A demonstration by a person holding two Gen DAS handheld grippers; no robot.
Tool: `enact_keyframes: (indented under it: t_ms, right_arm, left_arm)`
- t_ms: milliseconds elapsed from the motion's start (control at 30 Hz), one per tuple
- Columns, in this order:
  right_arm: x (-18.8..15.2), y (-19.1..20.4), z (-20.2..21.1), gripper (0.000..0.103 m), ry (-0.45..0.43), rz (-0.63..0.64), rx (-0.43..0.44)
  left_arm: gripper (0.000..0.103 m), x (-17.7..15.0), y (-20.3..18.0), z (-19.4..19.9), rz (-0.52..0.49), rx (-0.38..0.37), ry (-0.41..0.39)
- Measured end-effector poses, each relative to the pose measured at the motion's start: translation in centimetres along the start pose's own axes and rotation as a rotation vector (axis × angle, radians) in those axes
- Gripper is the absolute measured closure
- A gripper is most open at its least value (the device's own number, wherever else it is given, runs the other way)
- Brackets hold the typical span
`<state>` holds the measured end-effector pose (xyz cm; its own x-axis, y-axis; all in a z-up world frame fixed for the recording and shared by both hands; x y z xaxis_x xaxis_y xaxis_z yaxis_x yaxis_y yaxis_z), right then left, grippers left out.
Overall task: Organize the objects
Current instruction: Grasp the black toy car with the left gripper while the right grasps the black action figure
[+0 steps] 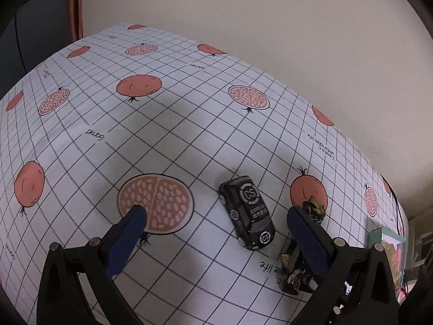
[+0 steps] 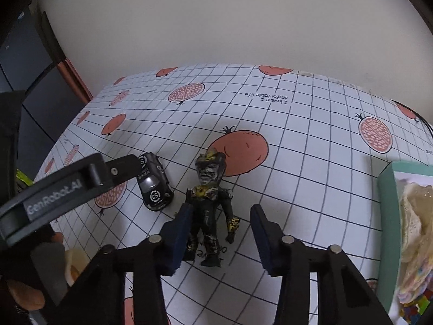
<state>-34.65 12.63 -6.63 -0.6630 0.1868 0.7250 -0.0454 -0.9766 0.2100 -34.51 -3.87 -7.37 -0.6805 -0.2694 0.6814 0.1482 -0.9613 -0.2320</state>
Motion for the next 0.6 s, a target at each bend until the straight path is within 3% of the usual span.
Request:
enact_keyframes:
  t_ms: [233, 433, 600]
  right_arm:
    - [0.0, -0.5, 0.2, 0.060, 0.003, -0.018, 0.022]
    - [0.0, -0.5, 0.1, 0.060, 0.003, -0.017, 0.028]
    - [-0.1, -0.2, 0.1, 0.060, 0.002, -0.008, 0.029]
  left_arm:
    - [0.001, -0.2, -1.6, -1.0, -0.031, -0.028, -0.018]
    - [0.025, -0.9, -2.0, -1.8, -0.045, -0.039, 0.004]
    - [0.036, -1.6, -2.3, -2.1, -0.071, -0.049, 0.029]
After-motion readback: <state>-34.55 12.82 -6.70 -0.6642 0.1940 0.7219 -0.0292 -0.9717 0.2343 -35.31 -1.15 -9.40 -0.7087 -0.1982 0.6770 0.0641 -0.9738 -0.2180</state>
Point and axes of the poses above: each gripper's, at about its wrist camera, not at the fingertips, and z roughly against the way its jaws point, y to its left, x to its top, the point moved 8 cm from there along -z, roughly the way its jaws point, and after that the axes turned 14 degrees about -y, right-handed, at the moved point
